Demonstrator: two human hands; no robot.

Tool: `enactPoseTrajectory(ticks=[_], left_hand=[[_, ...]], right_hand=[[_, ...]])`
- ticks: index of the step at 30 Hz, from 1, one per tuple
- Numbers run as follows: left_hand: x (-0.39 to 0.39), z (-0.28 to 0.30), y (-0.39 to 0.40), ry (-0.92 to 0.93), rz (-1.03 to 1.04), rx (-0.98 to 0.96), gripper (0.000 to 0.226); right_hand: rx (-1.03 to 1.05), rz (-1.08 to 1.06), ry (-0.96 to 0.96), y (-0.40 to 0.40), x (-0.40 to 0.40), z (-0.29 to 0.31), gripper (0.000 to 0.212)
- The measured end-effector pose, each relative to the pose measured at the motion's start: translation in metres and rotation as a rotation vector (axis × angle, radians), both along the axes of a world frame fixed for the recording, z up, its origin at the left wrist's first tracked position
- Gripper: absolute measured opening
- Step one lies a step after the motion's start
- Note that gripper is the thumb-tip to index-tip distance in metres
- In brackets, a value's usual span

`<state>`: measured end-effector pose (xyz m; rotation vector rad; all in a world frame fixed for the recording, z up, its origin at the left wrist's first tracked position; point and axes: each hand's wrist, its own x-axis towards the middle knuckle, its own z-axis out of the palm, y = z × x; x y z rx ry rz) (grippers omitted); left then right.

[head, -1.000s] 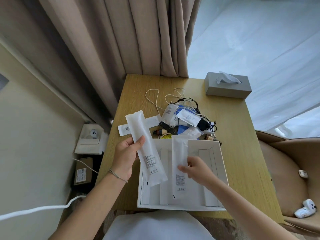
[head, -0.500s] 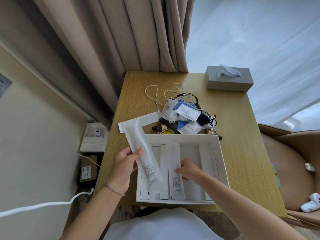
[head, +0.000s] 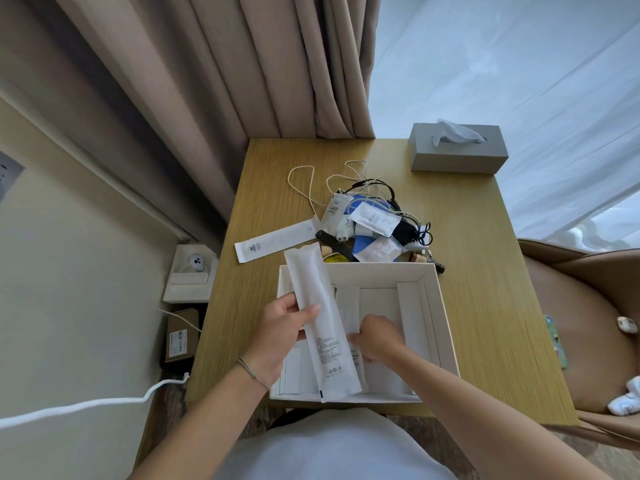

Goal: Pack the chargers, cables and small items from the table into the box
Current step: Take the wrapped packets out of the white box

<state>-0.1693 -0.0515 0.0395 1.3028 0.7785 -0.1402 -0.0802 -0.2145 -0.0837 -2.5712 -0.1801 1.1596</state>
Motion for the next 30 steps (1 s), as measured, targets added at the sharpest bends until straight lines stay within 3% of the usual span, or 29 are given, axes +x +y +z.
enactPoseTrajectory(ticks=[3, 9, 19, 30], left_hand=[[0.008, -0.007, -0.011, 0.036, -0.082, 0.023, 0.020], [0.026, -0.035, -0.037, 0.143, -0.247, 0.049, 0.022], [0.058, -0.094, -0.065, 0.322, -0.365, 0.199, 0.026], [0.066, -0.114, -0.079, 0.406, -0.538, 0.700, 0.015]], right_hand=[[0.024, -0.041, -0.004, -0.005, 0.009, 0.013, 0.037], [0.218, -0.170, -0.155, -0.036, 0.033, 0.060, 0.017], [0.310, -0.227, -0.204, -0.060, 0.022, 0.091, 0.016], [0.388, -0.258, -0.175, -0.060, 0.022, 0.095, 0.015]])
